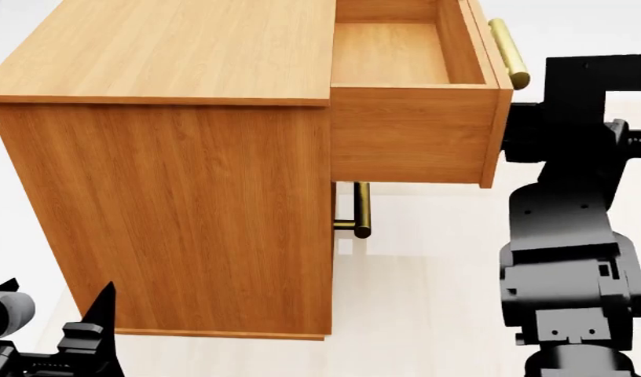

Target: Close the top drawer of the cabinet.

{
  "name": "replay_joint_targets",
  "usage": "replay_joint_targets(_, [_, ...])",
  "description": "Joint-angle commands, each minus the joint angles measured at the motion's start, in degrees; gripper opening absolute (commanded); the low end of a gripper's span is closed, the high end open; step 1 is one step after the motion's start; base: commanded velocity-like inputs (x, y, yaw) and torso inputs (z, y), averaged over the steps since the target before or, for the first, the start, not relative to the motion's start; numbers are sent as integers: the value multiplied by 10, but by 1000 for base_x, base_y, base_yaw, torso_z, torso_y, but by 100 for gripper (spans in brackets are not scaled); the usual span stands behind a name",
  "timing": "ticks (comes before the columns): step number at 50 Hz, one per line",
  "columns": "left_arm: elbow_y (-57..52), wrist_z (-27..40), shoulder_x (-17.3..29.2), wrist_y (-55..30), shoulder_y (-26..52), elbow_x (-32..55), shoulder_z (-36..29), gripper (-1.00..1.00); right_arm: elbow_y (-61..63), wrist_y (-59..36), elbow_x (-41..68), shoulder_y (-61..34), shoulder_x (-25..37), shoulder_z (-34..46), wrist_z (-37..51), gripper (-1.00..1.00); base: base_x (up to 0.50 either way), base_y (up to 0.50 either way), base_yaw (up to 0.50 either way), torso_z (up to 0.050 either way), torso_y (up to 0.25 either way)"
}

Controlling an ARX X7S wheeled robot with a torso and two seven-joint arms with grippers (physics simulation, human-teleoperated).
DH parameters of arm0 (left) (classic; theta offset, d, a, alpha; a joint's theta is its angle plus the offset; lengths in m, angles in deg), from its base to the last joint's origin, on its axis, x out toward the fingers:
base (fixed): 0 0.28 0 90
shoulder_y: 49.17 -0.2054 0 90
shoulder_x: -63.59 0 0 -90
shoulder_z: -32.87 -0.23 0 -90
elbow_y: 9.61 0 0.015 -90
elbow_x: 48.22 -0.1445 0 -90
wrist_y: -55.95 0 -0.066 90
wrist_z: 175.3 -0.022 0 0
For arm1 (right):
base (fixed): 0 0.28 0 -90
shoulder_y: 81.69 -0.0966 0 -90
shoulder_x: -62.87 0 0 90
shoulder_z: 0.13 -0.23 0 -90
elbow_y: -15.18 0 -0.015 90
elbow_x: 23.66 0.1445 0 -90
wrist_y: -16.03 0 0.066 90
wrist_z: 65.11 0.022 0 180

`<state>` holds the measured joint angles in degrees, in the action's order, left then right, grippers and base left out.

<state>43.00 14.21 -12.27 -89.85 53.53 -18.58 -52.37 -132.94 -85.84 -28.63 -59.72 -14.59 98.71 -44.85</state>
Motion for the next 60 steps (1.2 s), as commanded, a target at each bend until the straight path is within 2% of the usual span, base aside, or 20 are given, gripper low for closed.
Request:
replay_joint_targets(1, [0,1,3,3,-5,7,9,100,-81,75,-5,-4,-66,41,-12,100,0,0,0,0,0])
replay_joint_targets(11, [-1,2,5,5,-7,12,14,100,-118,115,7,4,-108,46,-17,100,0,0,0,0,0])
replay_joint_targets(21, [-2,5,9,9,-8,14,15,100,23,49,13,56,-122,93,-8,100,0,0,0,0,0])
replay_joint_targets(34, [5,4,12,15,-11,19,23,100,132,-26,117,64,-123,268,29,100,0,0,0,0,0])
replay_joint_targets(42, [3,4,15,17,-16,26,32,100,139,-25,173,66,-123,344,57,100,0,0,0,0,0])
replay_joint_targets(50, [5,6,16,18,-15,26,28,100,148,-22,190,69,-113,368,63,100,0,0,0,0,0])
replay_joint_targets(60, [11,8,14,23,-14,23,17,100,203,-32,234,89,-61,331,66,100,0,0,0,0,0])
